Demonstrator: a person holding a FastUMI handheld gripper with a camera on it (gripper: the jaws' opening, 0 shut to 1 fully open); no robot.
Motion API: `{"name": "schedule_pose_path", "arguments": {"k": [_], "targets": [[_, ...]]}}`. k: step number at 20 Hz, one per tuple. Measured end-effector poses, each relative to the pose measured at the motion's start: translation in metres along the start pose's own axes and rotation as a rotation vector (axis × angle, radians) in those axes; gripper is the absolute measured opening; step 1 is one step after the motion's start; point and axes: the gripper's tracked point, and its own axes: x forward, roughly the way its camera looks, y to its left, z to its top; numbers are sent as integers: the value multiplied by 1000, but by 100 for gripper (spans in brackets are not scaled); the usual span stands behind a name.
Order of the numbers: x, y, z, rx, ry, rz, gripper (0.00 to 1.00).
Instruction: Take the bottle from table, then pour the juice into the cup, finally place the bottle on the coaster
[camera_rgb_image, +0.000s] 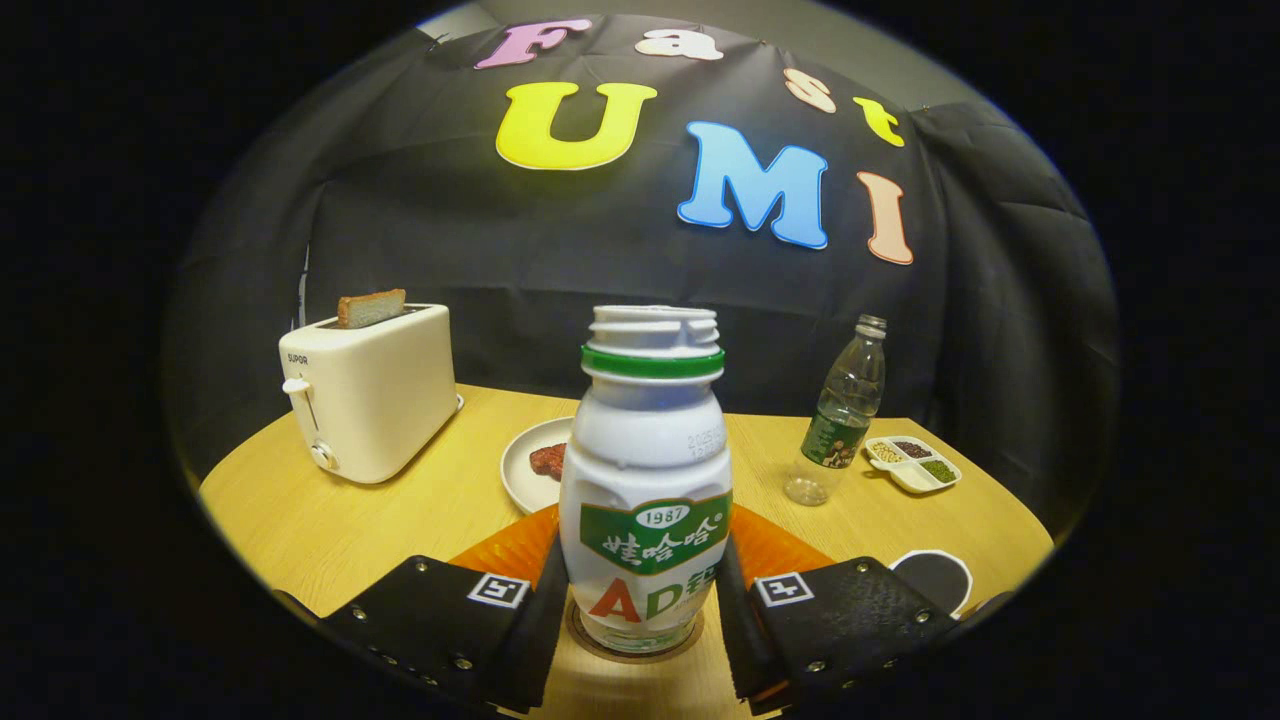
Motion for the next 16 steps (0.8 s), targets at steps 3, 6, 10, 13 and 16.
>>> {"name": "schedule_pose_path", "arguments": {"k": [3, 6, 10, 13, 16], "targets": [[2, 3, -3, -9, 0, 2, 67], [8, 2, -8, -14, 5, -2, 68], [9, 0, -9, 0, -10, -7, 67], [7, -1, -10, 9, -5, -7, 74], [7, 1, 7, 8, -62, 22, 97]]}}
